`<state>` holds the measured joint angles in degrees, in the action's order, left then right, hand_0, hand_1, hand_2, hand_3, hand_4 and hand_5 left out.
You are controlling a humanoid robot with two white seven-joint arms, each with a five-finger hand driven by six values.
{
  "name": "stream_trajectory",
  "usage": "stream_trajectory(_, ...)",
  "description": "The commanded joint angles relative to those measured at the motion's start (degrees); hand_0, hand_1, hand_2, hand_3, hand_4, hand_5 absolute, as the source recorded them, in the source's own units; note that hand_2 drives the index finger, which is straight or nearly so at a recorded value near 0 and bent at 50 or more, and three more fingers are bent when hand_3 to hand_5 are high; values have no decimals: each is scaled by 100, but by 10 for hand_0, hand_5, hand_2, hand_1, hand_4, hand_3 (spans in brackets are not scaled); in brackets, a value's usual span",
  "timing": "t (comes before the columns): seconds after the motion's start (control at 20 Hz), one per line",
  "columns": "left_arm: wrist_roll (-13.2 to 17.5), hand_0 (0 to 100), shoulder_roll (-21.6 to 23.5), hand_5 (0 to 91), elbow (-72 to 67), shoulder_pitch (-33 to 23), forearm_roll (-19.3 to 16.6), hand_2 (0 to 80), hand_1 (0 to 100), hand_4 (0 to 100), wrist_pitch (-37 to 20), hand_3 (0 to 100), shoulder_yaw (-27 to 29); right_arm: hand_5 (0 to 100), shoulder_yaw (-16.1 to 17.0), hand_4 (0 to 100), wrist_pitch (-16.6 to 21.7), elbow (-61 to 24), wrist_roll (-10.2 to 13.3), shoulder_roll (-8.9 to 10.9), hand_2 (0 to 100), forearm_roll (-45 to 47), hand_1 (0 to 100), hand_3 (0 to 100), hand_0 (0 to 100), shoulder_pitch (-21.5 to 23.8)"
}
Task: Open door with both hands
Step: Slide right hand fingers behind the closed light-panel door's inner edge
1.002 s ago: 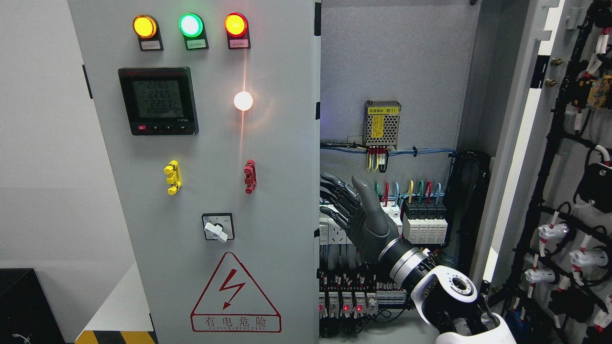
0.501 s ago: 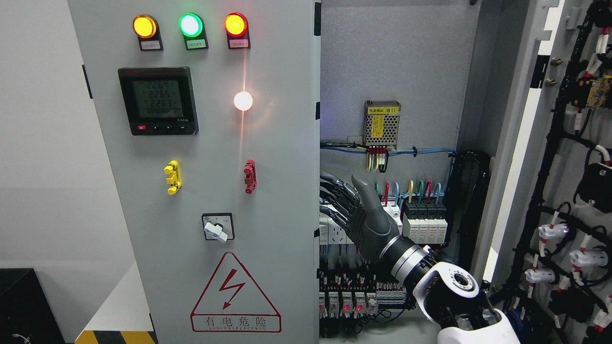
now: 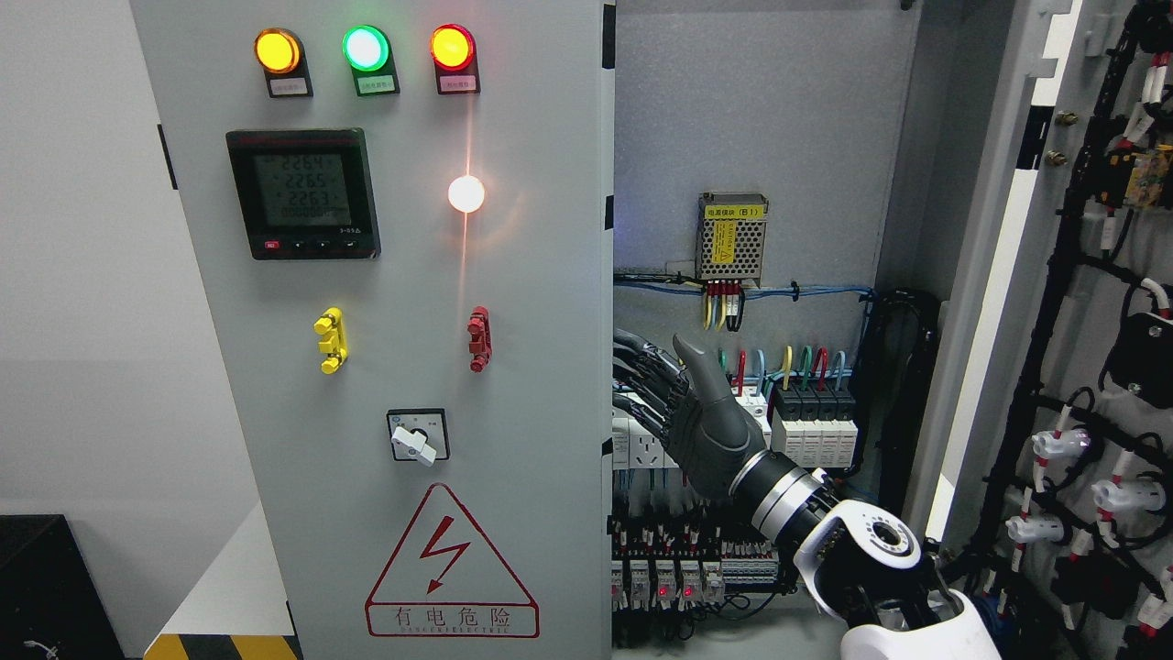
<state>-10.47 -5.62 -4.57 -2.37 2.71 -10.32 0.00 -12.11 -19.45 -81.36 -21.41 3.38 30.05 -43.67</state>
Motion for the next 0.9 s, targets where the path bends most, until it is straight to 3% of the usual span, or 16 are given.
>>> stream_trajectory(0.0, 1, 0, 0, 0, 0, 0, 10, 0, 0, 0, -5, 0, 123, 0, -19, 0, 2, 6, -12, 189, 0, 1, 0, 0, 191, -10)
stream_trajectory(0.2, 1, 0, 0, 0, 0, 0, 1, 0, 0, 0, -5, 0, 123, 0, -11, 0, 2, 67, -355, 189, 0, 1, 0, 0, 191, -62)
stream_trajectory(0.85, 1, 0, 0, 0, 0, 0, 1, 0, 0, 0, -5, 0, 123, 0, 16, 0, 11, 462, -302, 189, 0, -35, 0, 0, 191, -308)
